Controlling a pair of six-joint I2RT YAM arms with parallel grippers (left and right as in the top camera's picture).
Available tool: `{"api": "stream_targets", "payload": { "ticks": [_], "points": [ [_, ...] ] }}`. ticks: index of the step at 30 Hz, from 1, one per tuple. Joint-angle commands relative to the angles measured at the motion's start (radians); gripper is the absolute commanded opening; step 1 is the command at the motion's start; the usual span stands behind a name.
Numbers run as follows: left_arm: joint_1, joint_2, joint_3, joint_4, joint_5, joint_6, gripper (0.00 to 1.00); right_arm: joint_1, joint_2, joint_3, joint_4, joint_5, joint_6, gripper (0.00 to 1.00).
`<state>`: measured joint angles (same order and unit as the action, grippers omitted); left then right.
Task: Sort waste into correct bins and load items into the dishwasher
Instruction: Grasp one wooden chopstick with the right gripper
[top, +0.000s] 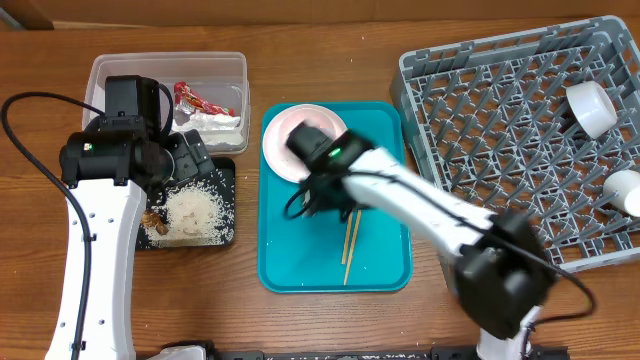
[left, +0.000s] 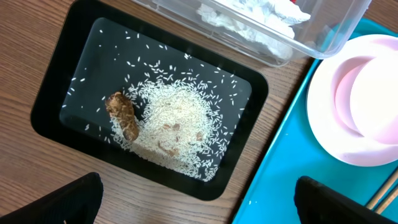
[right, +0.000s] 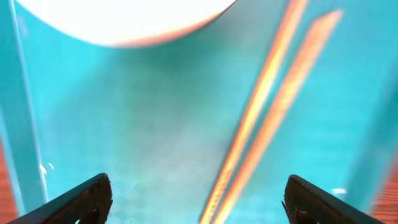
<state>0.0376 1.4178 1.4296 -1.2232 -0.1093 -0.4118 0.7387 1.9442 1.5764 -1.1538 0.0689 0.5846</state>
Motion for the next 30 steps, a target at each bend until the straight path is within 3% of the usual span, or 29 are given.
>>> {"api": "stream_targets", "payload": {
  "ticks": [1, 6, 23, 30],
  "points": [
    [0.005, 0.0, 0.012, 0.001, -0.002, -0.007, 1.0, -0.101, -0.024, 0.006, -0.024, 0.005, 0.032, 0.9],
    [0.005, 0.001, 0.012, 0.001, -0.002, -0.007, 1.0, -0.165, -0.008, -0.05, 0.006, -0.074, 0.044, 0.84],
    [0.005, 0.0, 0.012, 0.001, -0.002, -0.007, 1.0, -0.167, -0.005, -0.311, 0.207, -0.089, 0.153, 0.58],
    [0.005, 0.0, 0.012, 0.001, -0.002, -0.007, 1.0, -0.159, -0.002, -0.329, 0.21, -0.09, 0.153, 0.58]
  ]
}}
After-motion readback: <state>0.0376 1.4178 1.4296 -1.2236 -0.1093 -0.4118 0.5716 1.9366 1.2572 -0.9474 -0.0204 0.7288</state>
